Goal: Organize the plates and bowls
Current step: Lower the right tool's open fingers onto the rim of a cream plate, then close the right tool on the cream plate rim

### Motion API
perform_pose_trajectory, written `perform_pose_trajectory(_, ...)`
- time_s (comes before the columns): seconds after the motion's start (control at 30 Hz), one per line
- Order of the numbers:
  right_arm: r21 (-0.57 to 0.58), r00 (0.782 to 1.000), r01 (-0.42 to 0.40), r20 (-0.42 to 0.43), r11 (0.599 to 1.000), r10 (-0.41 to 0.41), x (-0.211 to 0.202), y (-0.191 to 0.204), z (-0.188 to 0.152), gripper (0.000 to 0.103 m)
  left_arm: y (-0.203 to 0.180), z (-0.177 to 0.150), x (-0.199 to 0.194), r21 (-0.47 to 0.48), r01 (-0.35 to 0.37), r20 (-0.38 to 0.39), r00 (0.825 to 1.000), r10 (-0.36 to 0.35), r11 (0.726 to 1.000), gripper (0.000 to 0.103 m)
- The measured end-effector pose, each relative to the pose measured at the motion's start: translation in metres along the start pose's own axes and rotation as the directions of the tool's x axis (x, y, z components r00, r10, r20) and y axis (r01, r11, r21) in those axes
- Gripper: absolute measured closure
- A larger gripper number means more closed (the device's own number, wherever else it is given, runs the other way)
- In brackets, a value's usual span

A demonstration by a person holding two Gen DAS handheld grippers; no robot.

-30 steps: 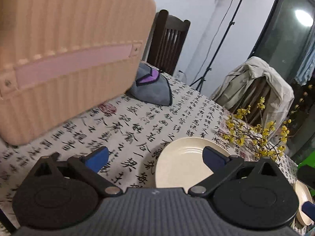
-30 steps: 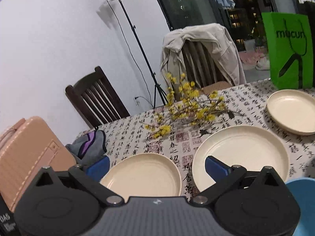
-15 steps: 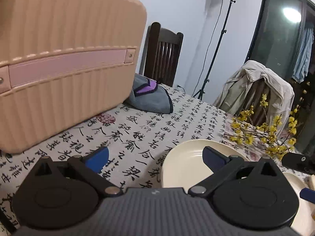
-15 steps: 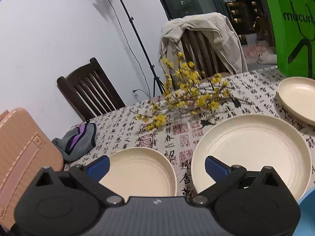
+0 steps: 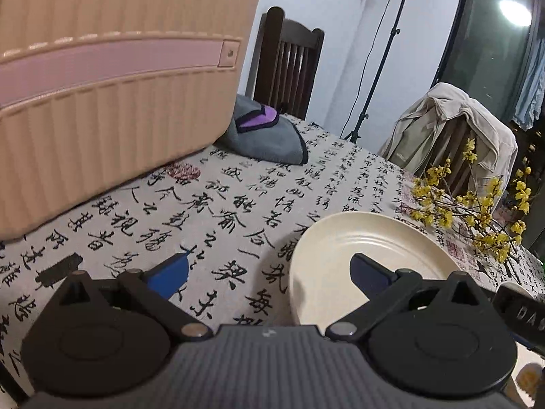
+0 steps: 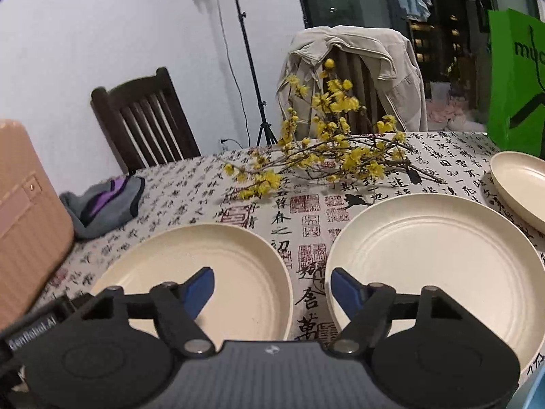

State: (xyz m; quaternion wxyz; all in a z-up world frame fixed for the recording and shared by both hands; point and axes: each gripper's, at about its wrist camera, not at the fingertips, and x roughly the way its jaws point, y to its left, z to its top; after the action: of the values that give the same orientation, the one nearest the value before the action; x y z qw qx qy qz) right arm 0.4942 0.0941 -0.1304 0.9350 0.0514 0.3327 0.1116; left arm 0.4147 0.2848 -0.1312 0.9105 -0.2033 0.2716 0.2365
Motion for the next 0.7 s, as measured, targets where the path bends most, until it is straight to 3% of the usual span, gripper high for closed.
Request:
perform_pose_trajectory(0.27,-0.074,0.999,0.007,0.046,0.997,-0.004,0.001,0.005,-0.004,0.044,0.000,0.000,-0.001,0.000,-0.004,0.000,1.000,0.004,1.000,0.003)
perform_pose_trajectory(0.5,-0.077,1.000,-0.031,0.000,0.997,0.031,0.009,0.007,-0.006,0.053,-0.005,-0.002,-0.003,0.021,-0.013,0.005,1.000,0.013,1.000,0.004)
perform_pose_trajectory(0.6,-0.067,0.999,-0.037,-0.039,0.997,0.034,0.017,0.004,-0.009,0.059,-0.006,-0.002,-0.002,0.026,-0.009,-0.006,1.000,0.009,1.000,0.008)
perform_pose_trajectory(0.7,-0.064,0.998,-0.044,-0.053,0.997,0.041,0.022,0.004,-0.011,0.065,-0.006,-0.003,0.001,0.025,0.006,-0.023,1.000,-0.005,1.000,0.019)
